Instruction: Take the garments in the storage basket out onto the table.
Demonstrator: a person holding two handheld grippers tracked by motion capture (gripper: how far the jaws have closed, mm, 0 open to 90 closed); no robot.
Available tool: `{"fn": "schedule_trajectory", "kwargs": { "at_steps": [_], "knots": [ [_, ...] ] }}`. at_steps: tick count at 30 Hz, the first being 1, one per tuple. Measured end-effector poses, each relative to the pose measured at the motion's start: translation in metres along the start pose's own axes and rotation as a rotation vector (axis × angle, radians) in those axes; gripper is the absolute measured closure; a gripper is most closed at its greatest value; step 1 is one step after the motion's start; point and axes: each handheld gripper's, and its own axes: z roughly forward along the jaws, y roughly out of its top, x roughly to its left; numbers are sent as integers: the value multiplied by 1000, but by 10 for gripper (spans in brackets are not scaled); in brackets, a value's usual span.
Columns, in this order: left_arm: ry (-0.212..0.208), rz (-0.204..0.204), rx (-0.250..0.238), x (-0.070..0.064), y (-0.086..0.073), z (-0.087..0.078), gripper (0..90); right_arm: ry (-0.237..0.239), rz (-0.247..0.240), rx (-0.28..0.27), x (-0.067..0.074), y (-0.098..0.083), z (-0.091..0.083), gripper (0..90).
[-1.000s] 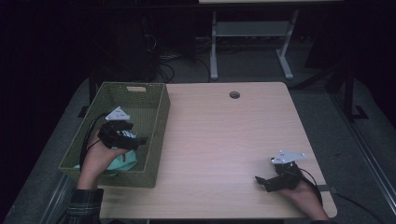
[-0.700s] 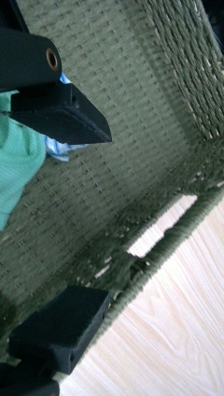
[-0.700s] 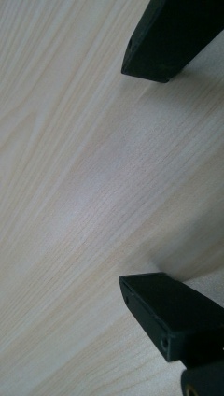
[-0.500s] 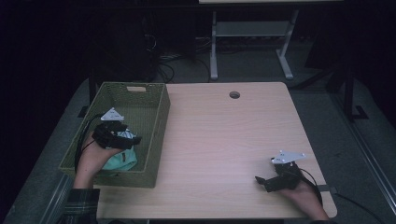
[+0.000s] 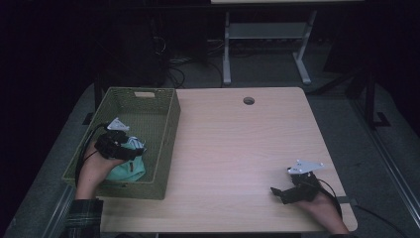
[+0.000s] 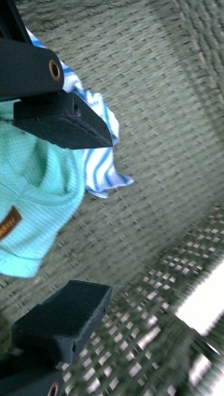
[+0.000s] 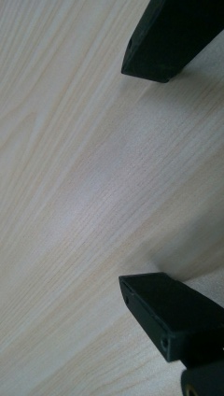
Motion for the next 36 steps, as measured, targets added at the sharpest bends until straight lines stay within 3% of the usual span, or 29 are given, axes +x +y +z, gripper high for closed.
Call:
{"fn": "schedule_trajectory", "kwargs": {
  "at_steps": [16,26,36],
  "knots": [
    [-28,33,161,0,-8,28,246,0,0,0,0,0,0,14],
    [-74,25,207,-1,-11,38,234,0,0,0,0,0,0,14],
    [-114,15,286,-2,-13,48,221,0,0,0,0,0,0,14]
  ]
}}
